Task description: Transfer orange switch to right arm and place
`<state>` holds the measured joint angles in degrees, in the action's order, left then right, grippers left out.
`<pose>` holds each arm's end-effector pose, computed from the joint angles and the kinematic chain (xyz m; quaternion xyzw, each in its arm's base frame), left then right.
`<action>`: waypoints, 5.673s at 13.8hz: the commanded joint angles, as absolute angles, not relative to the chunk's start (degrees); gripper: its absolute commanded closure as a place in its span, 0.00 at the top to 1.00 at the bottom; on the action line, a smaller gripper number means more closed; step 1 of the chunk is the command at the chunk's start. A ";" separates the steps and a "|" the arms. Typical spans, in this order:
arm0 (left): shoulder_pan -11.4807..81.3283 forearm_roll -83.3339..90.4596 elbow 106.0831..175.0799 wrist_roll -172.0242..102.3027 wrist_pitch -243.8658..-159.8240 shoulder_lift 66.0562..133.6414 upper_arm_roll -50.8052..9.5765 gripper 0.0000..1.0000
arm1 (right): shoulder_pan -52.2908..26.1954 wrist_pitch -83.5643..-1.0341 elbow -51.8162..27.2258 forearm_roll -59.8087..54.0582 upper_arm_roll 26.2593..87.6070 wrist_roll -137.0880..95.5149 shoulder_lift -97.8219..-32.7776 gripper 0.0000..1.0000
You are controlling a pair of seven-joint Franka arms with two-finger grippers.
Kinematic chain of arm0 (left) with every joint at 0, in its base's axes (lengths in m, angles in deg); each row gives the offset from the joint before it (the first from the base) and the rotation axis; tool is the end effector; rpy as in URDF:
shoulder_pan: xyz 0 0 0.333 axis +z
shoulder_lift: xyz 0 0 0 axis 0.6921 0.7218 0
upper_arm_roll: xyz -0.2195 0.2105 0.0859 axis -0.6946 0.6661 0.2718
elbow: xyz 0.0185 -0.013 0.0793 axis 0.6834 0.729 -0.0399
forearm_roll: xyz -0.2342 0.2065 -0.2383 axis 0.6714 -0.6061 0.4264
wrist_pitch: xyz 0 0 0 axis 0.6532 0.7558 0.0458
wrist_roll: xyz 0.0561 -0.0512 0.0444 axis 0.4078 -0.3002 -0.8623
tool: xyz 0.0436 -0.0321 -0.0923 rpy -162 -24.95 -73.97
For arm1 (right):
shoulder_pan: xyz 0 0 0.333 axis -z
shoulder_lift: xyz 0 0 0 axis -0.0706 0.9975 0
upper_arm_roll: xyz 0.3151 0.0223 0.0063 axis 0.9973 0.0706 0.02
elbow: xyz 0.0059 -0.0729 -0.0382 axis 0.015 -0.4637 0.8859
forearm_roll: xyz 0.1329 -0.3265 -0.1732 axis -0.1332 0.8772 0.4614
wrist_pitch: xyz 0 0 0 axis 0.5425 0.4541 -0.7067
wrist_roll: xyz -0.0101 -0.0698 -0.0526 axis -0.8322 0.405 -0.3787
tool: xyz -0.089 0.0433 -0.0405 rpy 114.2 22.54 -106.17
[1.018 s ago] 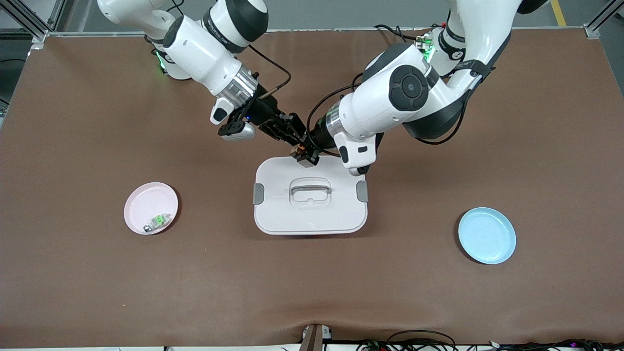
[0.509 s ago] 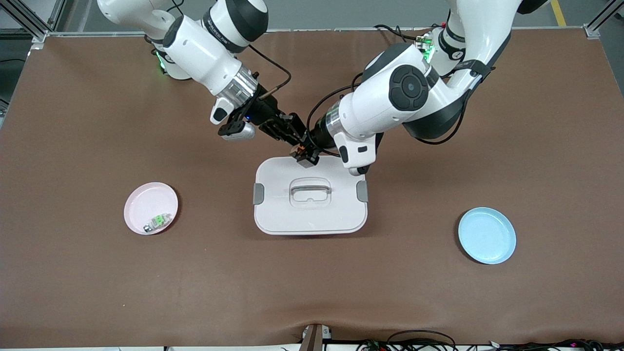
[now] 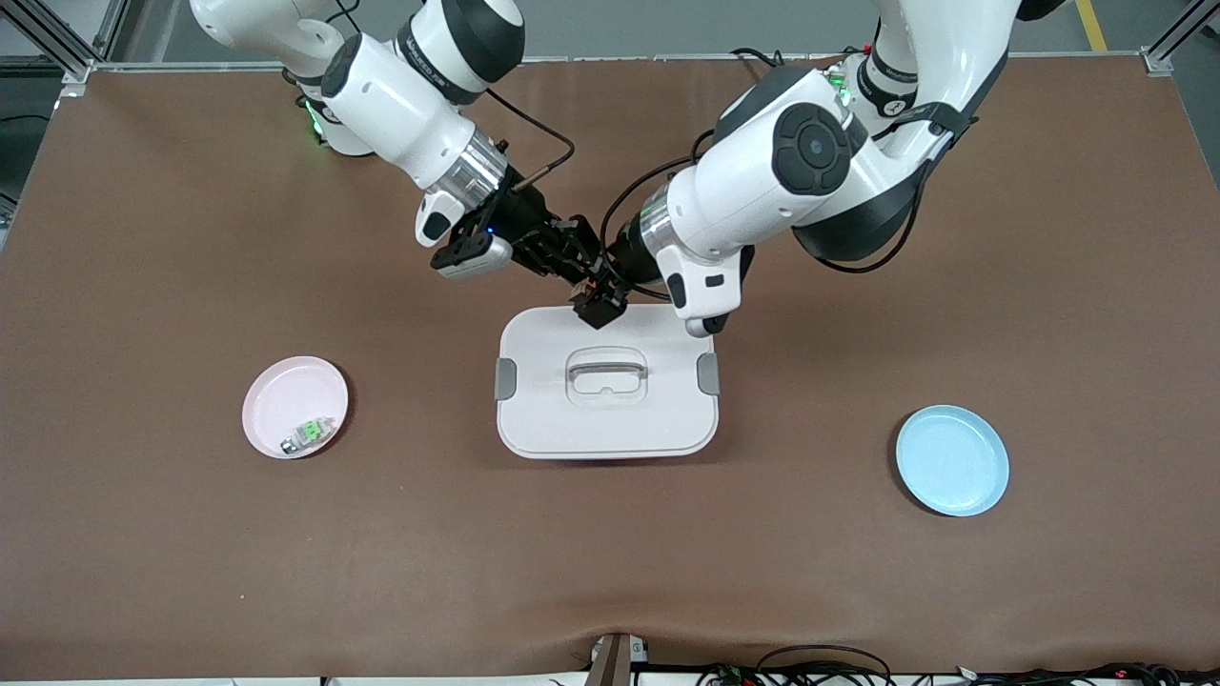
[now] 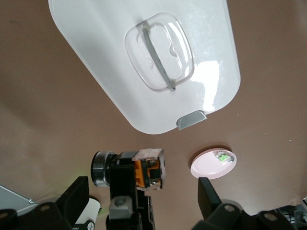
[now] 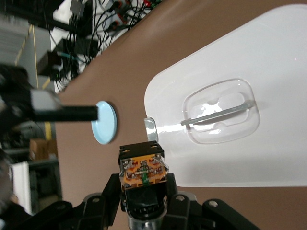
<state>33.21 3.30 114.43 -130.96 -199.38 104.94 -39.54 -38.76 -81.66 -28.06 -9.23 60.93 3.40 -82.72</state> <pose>0.5531 -0.4571 0.5217 0.8187 0.5111 -0.1784 0.1913 0.4777 0.3901 0.4663 -0.9249 0.0960 -0.1110 0.3508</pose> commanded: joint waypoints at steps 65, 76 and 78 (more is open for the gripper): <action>39.14 -5.43 133.77 -33.16 -169.58 67.37 -2.55 1.00 | 4.67 -67.77 -38.17 36.96 61.59 -73.72 -71.44 1.00; 39.23 -5.34 132.19 -33.16 -169.67 69.30 -2.11 1.00 | 0.71 -35.87 -20.26 36.44 61.50 -31.25 -76.37 1.00; 39.23 -5.34 132.19 -33.16 -169.76 69.31 -2.11 1.00 | 1.41 -31.20 -15.51 35.03 61.07 -27.90 -76.55 1.00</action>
<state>39.41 -5.17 133.64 -33.06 -169.87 68.70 -2.35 0.60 -35.53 -19.92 36.29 61.29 -31.66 -76.30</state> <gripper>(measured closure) 0.000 0.000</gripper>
